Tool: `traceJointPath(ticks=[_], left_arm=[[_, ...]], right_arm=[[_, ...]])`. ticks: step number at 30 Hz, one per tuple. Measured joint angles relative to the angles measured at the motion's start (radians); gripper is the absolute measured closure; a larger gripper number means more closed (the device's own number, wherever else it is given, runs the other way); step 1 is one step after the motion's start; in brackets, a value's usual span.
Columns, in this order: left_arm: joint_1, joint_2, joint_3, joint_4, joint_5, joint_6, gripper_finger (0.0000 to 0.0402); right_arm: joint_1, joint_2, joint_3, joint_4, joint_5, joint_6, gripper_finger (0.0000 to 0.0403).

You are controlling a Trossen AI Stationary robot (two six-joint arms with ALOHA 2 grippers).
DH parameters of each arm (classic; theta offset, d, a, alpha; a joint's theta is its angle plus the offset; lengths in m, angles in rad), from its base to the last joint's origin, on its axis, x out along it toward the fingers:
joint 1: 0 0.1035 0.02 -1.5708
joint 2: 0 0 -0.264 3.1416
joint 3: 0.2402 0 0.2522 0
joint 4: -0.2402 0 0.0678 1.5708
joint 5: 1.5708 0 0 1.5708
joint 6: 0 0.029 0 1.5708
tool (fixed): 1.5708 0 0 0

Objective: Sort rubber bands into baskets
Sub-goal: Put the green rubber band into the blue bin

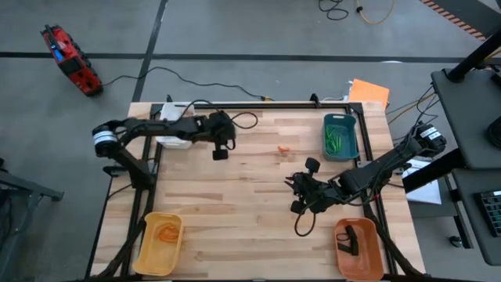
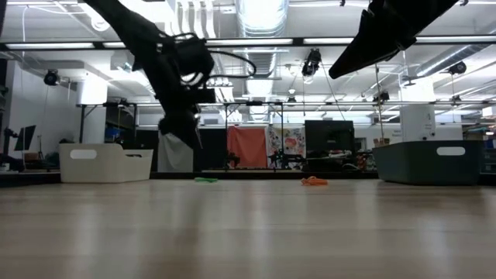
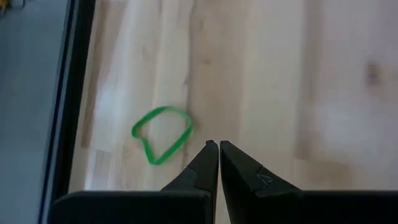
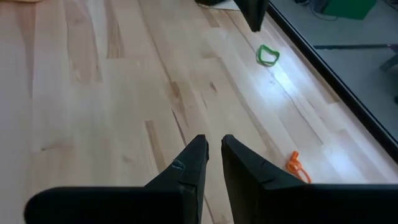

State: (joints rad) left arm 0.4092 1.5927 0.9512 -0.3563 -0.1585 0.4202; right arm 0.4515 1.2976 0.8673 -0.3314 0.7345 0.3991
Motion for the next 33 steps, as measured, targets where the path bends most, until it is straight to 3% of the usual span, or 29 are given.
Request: traceJointPath(ticks=[9,23,33], left_arm=[[0.038,0.100,0.027,0.068,-0.050,-0.015,0.0375],[0.082,0.181,0.037,0.094,-0.051,0.028,0.0252],[0.083,0.241,0.039,0.114,-0.053,0.054,0.0248]], right_arm=[[0.000,0.000,0.000,-0.008,0.000,-0.011,0.0360],[0.000,0.000,0.000,-0.027,0.000,-0.011,0.0360],[0.000,0.000,0.000,-0.030,0.000,-0.009,0.0360]])
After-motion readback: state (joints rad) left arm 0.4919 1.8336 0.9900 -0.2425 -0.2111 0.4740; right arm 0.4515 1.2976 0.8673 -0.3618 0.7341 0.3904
